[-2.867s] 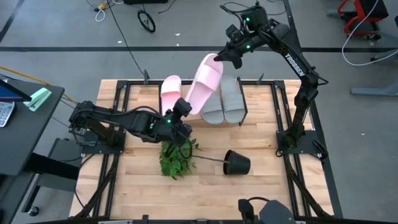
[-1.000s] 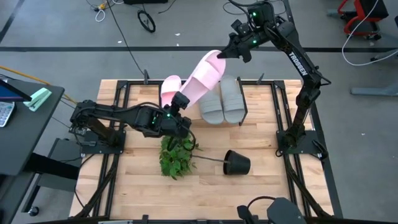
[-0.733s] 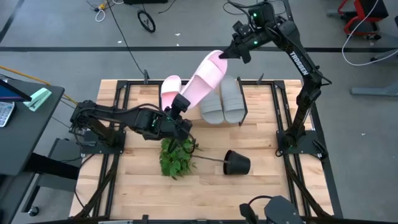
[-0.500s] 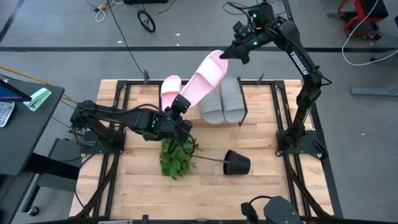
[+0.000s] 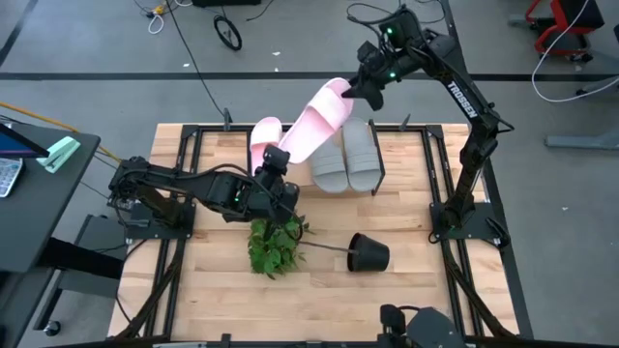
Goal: Pick and place slides into the shelf
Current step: Put the pink slide on the shelf
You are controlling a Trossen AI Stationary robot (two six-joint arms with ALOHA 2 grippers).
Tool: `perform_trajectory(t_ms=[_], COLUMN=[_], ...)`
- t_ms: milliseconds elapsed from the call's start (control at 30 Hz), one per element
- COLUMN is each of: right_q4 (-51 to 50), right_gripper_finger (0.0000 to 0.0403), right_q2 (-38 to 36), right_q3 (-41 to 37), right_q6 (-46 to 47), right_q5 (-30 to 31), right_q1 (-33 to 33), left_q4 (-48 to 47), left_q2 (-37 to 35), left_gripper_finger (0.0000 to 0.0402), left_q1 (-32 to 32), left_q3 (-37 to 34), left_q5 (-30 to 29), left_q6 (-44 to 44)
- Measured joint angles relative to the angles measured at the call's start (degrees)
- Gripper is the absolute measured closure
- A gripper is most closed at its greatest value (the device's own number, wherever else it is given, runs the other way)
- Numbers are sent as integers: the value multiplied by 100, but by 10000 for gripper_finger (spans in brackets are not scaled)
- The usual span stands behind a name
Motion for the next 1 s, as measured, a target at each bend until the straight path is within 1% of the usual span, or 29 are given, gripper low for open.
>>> perform_trajectory(t_ms=[133,300,400,600,700,767,833,900,1000], right_q4=[-90,-117,-117,-115,-148,-166,-153,-125,-114], right_gripper_finger=[245,206,186,153,139,130,124,119,117], right_q2=[2,2,2,2,2,2,2,2,2], right_q3=[0,0,0,0,0,0,0,0,0], right_q6=[-455,-892,-1093,-1232,-1307,-1376,-1408,-1413,-1413], right_q5=[311,536,821,1318,1404,1443,1638,1932,2308], right_q1=[123,256,331,346,344,344,344,340,335], left_q4=[9,6,4,23,49,46,76,58,37], left_q2=[0,0,0,0,0,-5,-17,-20,-19], left_gripper_finger=[361,363,367,368,370,371,371,371,371], left_q1=[0,-2,0,98,181,265,364,446,557], left_q3=[2,2,2,2,2,4,15,17,17], left_q5=[-32,-28,-26,-21,-25,-139,-159,-19,451], left_q6=[-461,-927,-1150,-1724,-1998,-2184,-2435,-2539,-2712])
